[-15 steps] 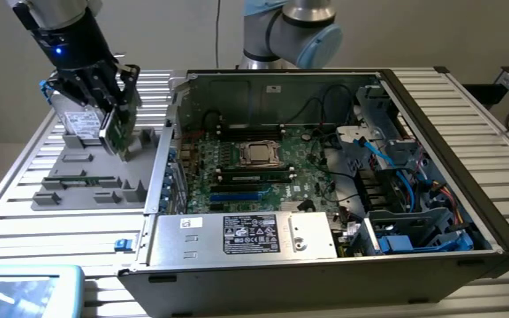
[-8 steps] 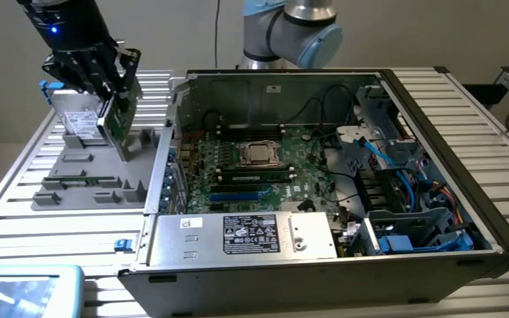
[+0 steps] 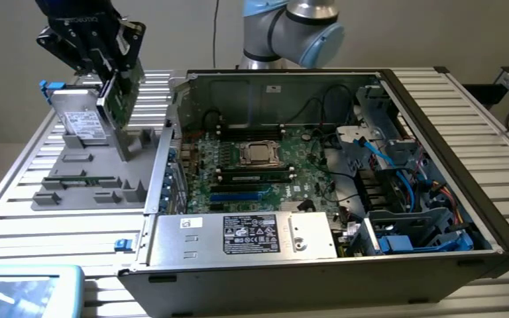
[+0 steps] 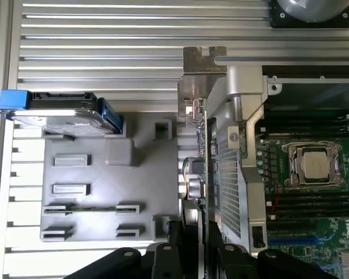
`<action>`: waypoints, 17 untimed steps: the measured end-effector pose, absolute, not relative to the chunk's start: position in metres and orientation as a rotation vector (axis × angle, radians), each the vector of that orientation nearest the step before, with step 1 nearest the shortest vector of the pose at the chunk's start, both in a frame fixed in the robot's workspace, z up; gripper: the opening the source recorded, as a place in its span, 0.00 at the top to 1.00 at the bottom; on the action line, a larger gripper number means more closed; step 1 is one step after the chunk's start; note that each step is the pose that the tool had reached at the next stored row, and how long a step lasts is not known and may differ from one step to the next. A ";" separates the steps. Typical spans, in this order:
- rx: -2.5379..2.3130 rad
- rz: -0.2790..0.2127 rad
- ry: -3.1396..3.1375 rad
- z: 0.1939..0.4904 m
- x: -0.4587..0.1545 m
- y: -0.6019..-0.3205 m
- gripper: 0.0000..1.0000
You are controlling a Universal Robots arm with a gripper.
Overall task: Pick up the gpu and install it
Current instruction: 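Pick up the gpu and move the gpu toward the slot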
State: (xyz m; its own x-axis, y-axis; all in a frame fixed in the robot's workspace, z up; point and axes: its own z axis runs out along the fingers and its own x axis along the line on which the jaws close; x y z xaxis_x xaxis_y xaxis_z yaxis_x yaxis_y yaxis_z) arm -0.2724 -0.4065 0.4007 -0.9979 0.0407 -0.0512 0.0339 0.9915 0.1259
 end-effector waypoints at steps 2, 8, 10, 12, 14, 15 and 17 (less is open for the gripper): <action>0.058 0.193 3.086 0.409 -0.267 -0.409 0.72; 0.060 0.194 3.103 0.418 -0.251 -0.415 0.72; 0.061 0.194 3.113 0.418 -0.247 -0.417 0.72; 0.063 0.195 3.123 0.419 -0.242 -0.419 0.72; 0.063 0.195 3.128 0.419 -0.235 -0.421 0.72; 0.063 0.195 3.131 0.419 -0.231 -0.422 0.72; 0.064 0.195 3.136 0.419 -0.223 -0.423 0.72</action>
State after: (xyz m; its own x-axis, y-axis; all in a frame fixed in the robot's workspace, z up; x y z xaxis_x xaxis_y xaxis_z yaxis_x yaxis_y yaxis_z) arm -0.2231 -0.4234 0.4189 -0.9992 0.0406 0.0036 0.0408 0.9915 0.1238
